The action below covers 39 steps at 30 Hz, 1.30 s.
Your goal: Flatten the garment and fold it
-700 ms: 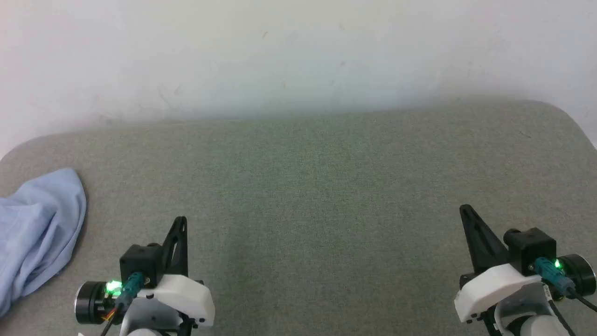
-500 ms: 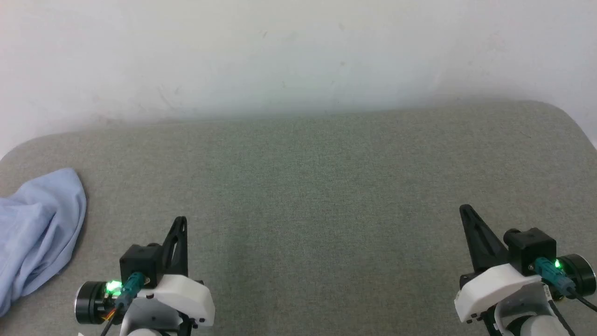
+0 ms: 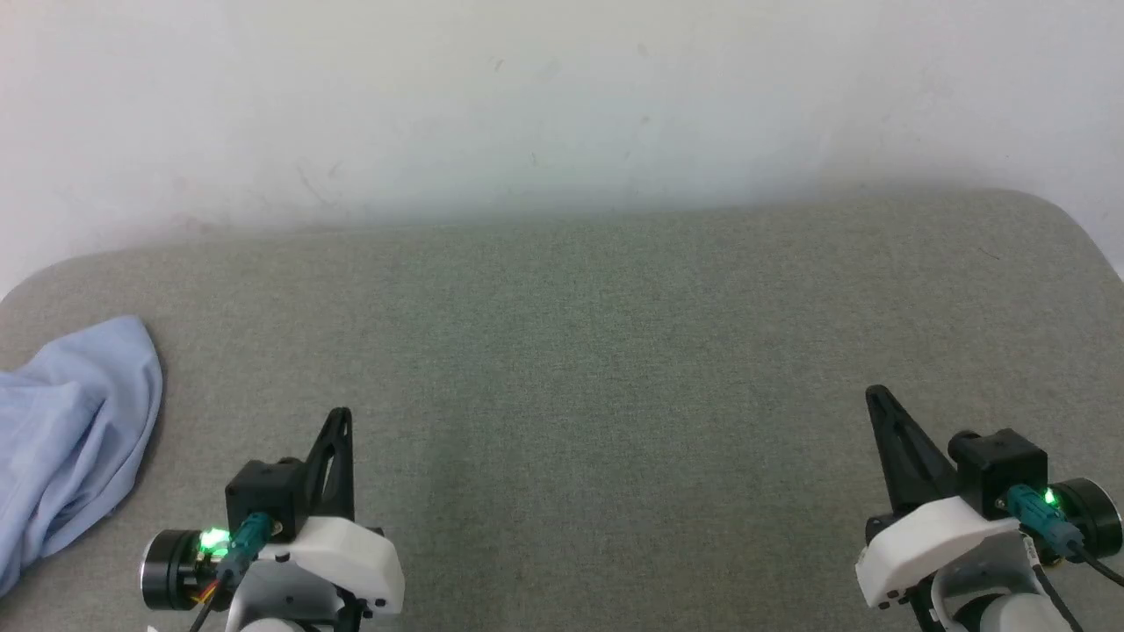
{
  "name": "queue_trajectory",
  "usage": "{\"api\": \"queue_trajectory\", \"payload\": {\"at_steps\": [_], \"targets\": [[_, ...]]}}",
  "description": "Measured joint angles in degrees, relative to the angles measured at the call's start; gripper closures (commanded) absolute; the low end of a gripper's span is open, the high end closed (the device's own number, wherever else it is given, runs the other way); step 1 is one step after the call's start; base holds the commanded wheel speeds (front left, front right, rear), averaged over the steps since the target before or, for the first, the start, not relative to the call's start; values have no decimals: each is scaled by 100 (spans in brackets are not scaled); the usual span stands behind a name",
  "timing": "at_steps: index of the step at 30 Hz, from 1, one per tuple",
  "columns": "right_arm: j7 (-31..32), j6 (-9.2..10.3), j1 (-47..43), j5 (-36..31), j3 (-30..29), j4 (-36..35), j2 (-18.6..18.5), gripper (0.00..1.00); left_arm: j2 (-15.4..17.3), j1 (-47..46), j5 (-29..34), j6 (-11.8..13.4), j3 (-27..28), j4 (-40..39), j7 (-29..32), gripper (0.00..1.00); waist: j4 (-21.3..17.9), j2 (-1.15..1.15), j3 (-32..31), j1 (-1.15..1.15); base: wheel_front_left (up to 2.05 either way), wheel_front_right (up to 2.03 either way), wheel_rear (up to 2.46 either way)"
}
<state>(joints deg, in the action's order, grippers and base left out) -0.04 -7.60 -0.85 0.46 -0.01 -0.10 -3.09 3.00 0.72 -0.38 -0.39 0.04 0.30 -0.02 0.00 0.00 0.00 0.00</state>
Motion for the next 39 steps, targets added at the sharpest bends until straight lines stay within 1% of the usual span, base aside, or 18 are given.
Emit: {"api": "queue_trajectory", "payload": {"at_steps": [8,20,29,39], "targets": [[-19,0,-5,5,-3,16,-2,0,1,1,-24,-1,-31,36,-30,0,-7,0,-1,0,0,0,0],[-160,0,-9,80,-54,63,-3,0,1,1,-235,-5,-121,36,-160,0,45,0,5,0,0,0,0],[-270,0,-18,108,-94,53,-3,0,1,0,-378,-5,-121,-18,-265,0,200,0,26,0,0,0,0],[-356,0,-36,114,-103,-41,-2,0,0,-1,-573,-3,-36,-53,-392,0,483,0,31,0,0,0,0]]}}
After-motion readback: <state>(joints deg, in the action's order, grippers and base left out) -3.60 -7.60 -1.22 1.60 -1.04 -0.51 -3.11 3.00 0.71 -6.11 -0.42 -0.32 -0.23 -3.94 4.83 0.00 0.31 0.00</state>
